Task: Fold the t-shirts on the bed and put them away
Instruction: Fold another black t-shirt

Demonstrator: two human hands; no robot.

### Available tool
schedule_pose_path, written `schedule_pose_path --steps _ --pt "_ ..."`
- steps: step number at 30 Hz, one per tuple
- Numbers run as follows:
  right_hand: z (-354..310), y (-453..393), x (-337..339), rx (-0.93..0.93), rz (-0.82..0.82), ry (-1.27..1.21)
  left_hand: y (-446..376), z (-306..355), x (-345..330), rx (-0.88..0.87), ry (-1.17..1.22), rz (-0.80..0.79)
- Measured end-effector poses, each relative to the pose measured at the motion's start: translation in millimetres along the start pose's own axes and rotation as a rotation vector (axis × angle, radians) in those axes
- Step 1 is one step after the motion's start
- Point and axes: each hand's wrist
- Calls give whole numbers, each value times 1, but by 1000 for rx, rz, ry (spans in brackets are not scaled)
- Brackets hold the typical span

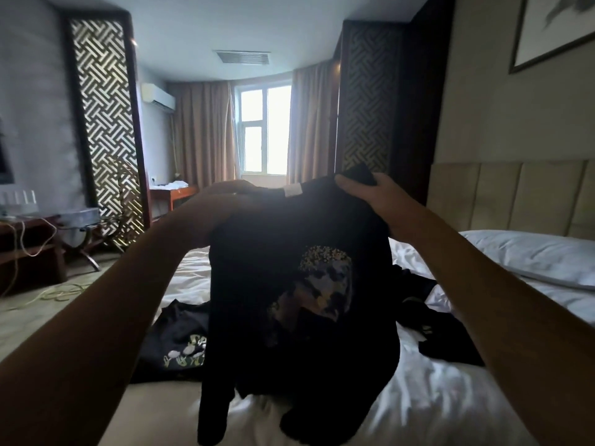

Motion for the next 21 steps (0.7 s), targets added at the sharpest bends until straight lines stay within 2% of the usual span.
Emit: schedule_pose_path --steps 3,7,9,13,15,17,19,21 --pt "-4 -1 11 -22 6 6 -2 17 3 -1 -69 -73" --pt "10 -14 20 -113 3 81 -7 25 -2 161 -144 -302" --pt "26 -24 21 -180 0 91 -12 13 -2 185 -204 -360" --pt "43 -35 10 -305 -83 -41 -38 -30 0 125 -380 -238" --pt "44 -38 -3 -313 -165 -158 -55 -49 -7 27 -543 -177" --pt "43 -40 -21 -258 -297 -191 -69 -67 -15 -63 -756 -29" --pt "42 -47 -40 -171 -423 -133 -81 -71 -25 -109 -858 131" --pt "40 -57 -53 -37 -439 74 -91 -67 -38 -145 -790 97"
Point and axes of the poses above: each hand's wrist, its own y-axis away from the middle knuckle, its own x-axis out of the back of the hand, z = x × y, and after that the axes turned 11 degrees about -x, right-handed
